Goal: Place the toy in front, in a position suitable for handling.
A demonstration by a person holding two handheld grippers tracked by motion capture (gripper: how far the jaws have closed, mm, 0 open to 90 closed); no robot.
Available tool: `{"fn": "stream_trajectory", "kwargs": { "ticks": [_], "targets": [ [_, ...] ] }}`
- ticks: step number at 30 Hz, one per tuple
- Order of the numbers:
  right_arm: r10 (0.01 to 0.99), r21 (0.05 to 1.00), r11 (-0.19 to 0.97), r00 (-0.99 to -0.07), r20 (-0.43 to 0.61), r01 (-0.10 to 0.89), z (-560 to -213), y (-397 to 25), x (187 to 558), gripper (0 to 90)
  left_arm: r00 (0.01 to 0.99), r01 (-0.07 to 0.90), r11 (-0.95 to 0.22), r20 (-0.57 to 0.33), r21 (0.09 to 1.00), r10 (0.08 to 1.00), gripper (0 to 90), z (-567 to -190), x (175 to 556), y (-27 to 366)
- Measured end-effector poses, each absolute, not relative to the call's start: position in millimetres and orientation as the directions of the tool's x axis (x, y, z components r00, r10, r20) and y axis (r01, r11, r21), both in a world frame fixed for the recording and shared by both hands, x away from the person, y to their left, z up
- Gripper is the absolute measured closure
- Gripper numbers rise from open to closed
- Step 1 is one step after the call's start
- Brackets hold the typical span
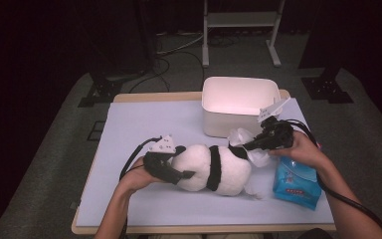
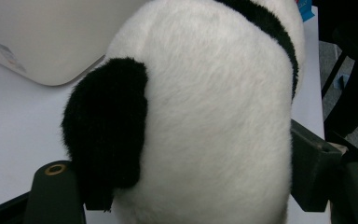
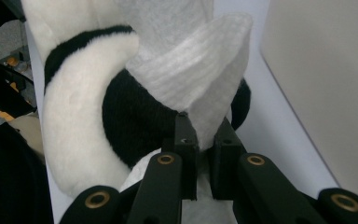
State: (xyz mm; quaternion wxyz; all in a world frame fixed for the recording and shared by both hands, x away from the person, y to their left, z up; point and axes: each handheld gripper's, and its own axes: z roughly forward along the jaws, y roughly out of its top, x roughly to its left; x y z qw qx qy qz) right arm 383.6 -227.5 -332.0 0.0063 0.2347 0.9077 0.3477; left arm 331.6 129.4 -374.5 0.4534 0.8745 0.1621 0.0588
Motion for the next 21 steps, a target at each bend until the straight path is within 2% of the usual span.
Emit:
{"fn": "stream_trajectory", "kwargs": {
  "ticks": [10, 21],
  "targets": [
    [0.408, 0.638, 0.651, -0.898, 0.163, 0.411, -330, -230, 375, 83.2, 0.942, 0.222, -0.547, -0.033, 0.807, 0.333, 24.9, -372, 330, 127],
    [0.293, 0.636, 0.709, -0.948, 0.124, 0.303, -309, -182, 370, 83.1, 0.942, 0.216, -0.549, -0.025, 0.807, 0.335, 25.0, -370, 329, 125]
  ]
}}
